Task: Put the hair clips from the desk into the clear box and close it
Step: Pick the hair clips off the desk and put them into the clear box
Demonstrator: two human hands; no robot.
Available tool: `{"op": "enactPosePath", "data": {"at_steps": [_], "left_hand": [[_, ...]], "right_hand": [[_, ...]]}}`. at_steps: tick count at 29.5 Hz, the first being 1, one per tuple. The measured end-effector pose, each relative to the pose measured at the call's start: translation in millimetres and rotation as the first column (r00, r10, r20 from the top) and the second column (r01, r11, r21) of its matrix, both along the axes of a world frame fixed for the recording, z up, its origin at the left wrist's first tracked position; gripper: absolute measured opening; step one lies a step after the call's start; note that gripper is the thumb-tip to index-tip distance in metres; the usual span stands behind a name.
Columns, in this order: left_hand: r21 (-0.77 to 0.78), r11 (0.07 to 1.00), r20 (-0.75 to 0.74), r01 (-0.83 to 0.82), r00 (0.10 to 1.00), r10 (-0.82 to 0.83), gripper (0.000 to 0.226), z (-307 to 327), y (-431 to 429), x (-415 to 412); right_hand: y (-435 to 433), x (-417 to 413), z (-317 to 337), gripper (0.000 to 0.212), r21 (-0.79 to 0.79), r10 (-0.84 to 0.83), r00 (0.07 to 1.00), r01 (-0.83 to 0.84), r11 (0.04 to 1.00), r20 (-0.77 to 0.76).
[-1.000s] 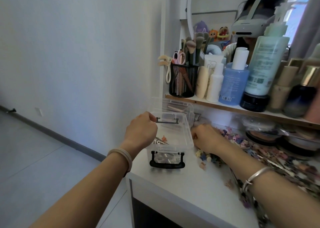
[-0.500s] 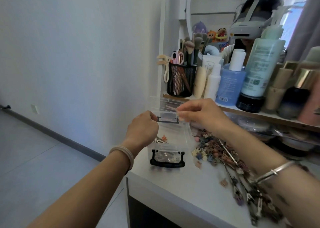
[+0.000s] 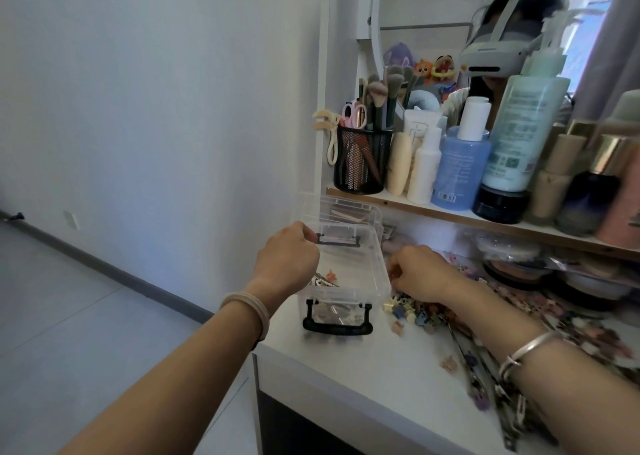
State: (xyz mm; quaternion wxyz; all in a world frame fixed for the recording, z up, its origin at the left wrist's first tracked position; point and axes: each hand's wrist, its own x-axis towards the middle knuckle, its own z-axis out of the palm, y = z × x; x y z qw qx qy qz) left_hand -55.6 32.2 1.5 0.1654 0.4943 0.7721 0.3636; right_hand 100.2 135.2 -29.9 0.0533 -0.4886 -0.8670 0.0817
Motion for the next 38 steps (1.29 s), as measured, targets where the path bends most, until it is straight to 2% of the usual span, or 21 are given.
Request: {"op": "enactPosePath", "data": {"at_steps": [4,11,12,14,16,17,19,22,25,28,30,32,34,35,38], "left_hand": [[-0.005,1.0,-0.002,0.004,1.0,-0.004,0.037,-1,1,0],[-0.007,1.0,-0.008,0.002,1.0,-0.002,0.037,-1,0,-1],[-0.004,1.0,-0.007,0.003,1.0,-0.003,0.037,-1,0,-1],[-0.004,1.0,-0.007,0.005,1.0,-0.005,0.037,-1,-1,-1],[-0.003,1.0,-0.005,0.003,1.0,-0.003,0.037,-2,-1,-1],[-0.002,1.0,-0.004,0.002,1.0,-0.002,0.037,-2,-1,-1],[-0.005,1.0,-0.003,-0.001,1.0,0.001,0.037,-3,-1,-1],[-0.008,1.0,-0.002,0.0,1.0,0.0,0.037,-3,-1,0],[-0.004,1.0,0.0,0.002,1.0,-0.002,0.037,-2,0,0],[-0.005,1.0,0.015,-0.007,1.0,0.007,0.036,-2,-1,-1],[-0.01,1.0,0.029,-0.012,0.999,0.012,0.036,-2,-1,-2],[-0.019,1.0,0.037,-0.016,0.999,0.017,0.036,-1,-2,-5],[-0.017,0.999,0.036,-0.027,0.999,0.028,0.035,0,-3,-8],[-0.015,0.999,0.035,-0.033,0.999,0.034,0.035,0,-3,-10],[-0.014,0.999,0.034,-0.044,0.998,0.044,0.035,0,-4,-12]], "right_hand": [[4,-2,-2,0.018,-0.04,-0.001,1.0,0.001,0.999,0.008],[1,-6,1,0.022,0.013,-0.013,1.0,0.013,1.0,-0.021],[0,-4,7,0.021,0.01,-0.028,0.996,0.029,1.0,-0.09],[-5,-3,25,0.015,-0.014,-0.075,0.935,0.075,0.997,-0.348],[-15,-3,46,0.008,-0.117,-0.078,0.773,0.004,0.993,-0.63],[-20,-5,53,0.01,-0.151,-0.057,0.726,-0.065,0.986,-0.685],[-27,-10,59,0.012,-0.174,0.002,0.752,-0.154,0.973,-0.659],[-31,-12,53,0.006,-0.202,0.032,0.801,-0.189,0.961,-0.598],[-25,-8,49,0.016,-0.199,0.019,0.777,-0.184,0.963,-0.629],[-17,-3,42,0.018,-0.162,-0.036,0.754,-0.094,0.982,-0.656],[-13,0,32,0.019,-0.133,-0.041,0.857,-0.032,0.991,-0.513],[-11,1,16,0.029,-0.143,0.023,0.971,-0.058,0.988,-0.236],[-11,-2,4,0.037,-0.158,0.09,0.996,-0.092,0.983,-0.016],[-12,-3,2,0.034,-0.154,0.107,0.994,-0.102,0.983,0.022],[-14,-7,-2,0.008,-0.13,0.146,0.989,-0.146,0.981,-0.009]]}}
